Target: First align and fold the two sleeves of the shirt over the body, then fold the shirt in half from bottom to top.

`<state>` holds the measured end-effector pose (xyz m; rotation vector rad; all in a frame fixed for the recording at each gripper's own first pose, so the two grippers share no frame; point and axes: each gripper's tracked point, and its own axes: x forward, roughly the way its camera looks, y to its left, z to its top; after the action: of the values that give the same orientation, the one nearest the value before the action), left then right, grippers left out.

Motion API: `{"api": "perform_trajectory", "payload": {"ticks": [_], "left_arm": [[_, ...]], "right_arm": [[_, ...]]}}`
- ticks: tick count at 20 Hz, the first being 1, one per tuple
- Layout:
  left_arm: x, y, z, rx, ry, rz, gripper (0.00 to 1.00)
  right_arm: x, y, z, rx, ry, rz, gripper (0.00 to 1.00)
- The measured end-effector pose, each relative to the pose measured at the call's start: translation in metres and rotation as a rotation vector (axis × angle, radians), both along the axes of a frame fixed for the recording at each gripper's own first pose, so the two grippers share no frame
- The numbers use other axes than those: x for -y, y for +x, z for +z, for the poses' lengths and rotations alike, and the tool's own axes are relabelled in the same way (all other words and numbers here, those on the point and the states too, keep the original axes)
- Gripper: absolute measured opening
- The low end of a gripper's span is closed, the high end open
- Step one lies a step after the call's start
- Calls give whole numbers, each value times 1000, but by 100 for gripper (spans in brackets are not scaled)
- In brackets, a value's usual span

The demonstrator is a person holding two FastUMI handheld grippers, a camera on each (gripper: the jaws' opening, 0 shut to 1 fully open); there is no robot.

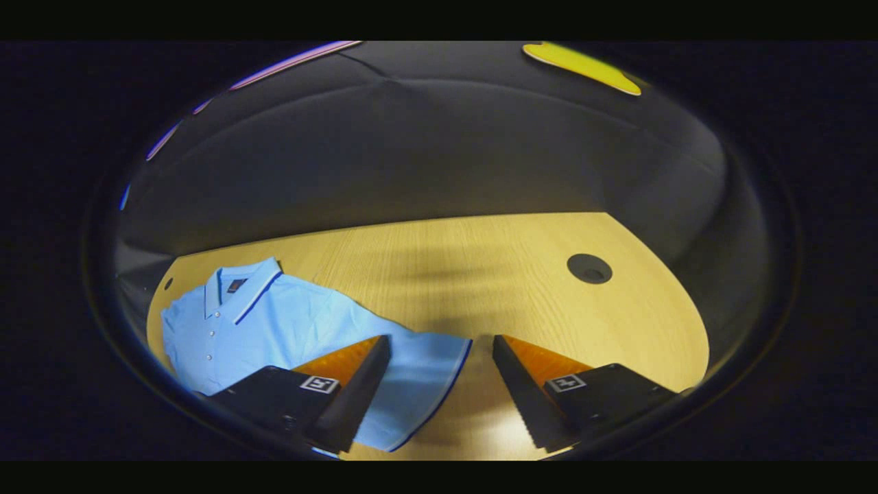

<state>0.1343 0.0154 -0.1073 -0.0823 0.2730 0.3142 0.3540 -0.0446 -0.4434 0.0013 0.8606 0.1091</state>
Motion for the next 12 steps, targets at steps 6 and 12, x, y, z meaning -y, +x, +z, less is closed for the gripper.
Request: {"api": "perform_trajectory", "payload": {"ticks": [6,12], "left_arm": [[2,-2,-7,-9,3,7,99],[7,-6,-16,-27,4,0,98]], "right_arm": [[-7,0,-5,17,-23,67,64],[-8,3,-5,19,-17,34,9]]}}
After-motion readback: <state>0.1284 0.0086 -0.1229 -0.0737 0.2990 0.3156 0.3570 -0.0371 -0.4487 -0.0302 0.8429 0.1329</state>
